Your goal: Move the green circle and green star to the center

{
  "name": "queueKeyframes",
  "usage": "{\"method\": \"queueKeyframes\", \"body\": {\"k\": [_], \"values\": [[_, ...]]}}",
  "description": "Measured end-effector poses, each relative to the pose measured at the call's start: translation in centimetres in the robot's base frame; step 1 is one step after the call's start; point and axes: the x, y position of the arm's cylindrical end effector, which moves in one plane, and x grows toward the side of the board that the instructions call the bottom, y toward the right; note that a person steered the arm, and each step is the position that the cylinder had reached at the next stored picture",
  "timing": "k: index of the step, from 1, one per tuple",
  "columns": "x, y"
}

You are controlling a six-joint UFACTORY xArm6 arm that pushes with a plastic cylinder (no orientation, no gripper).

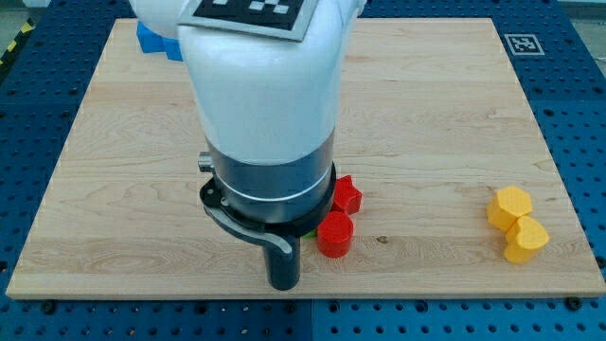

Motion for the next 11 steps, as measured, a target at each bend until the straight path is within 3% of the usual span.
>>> {"method": "queueKeyframes", "body": {"k": [6, 11], "values": [[-7.7, 3.6], [-20.4, 5.7]]}}
